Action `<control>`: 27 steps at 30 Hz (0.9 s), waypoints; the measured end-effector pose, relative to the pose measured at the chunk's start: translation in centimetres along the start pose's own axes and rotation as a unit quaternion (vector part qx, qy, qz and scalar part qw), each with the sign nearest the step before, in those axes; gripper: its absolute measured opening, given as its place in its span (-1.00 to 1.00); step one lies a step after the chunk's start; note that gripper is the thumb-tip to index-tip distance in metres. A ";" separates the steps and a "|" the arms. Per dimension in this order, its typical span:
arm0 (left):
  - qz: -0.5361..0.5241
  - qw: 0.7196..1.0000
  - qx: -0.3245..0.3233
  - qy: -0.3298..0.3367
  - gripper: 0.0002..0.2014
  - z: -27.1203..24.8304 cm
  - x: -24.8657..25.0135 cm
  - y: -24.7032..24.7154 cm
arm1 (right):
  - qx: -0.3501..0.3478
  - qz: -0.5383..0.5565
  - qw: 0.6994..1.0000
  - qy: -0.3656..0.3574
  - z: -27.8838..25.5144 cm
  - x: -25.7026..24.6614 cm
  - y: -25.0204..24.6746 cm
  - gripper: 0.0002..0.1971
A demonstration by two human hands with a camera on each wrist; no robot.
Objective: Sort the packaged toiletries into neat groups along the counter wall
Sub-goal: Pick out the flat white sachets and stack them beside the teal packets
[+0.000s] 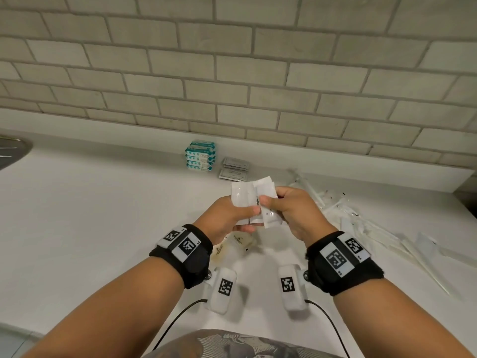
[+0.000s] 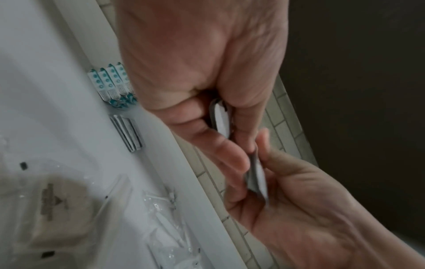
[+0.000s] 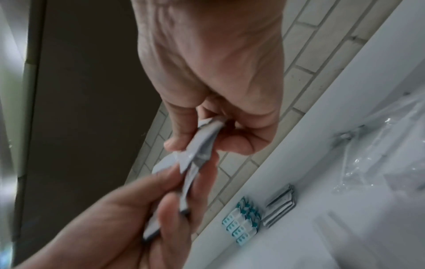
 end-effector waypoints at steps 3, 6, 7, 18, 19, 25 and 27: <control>-0.016 1.000 -0.009 -0.022 -0.75 -0.1 0.0 0.2 | 0.044 -0.044 0.998 0.002 0.4 0.8 0.7 -0.92; -0.090 0.994 -0.014 -0.062 -0.68 -0.2 0.2 -0.5 | 0.107 -0.044 0.993 0.036 1.1 1.6 -0.2 -0.94; -0.095 0.993 -0.015 -0.064 -0.67 -0.3 0.3 -0.8 | 0.114 -0.041 0.992 0.045 1.2 1.6 -0.7 -0.95; 0.035 0.999 0.015 0.038 -0.72 0.1 -0.1 0.1 | 0.140 -0.166 0.976 -0.028 1.0 -0.9 0.1 -0.89; 0.028 0.999 0.007 0.044 -0.70 0.3 -0.1 0.2 | 0.152 -0.180 0.971 -0.039 1.0 -0.9 0.4 -0.89; -0.095 0.994 -0.049 0.000 -0.68 0.1 0.0 0.4 | 0.058 -0.212 0.974 -0.057 0.2 -1.3 2.1 -0.85; -0.097 0.994 -0.044 -0.003 -0.75 -0.1 0.1 0.1 | 0.064 -0.142 0.987 -0.038 0.4 -0.8 1.5 -0.88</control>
Point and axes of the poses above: each hand's wrist, its own z-axis towards the middle knuckle, its own y-axis out of the palm, x = y × z, the point moved 1 cm from there along z, towards the middle knuckle, and after that the axes turned 15 degrees about -z, right-handed, at the moved point
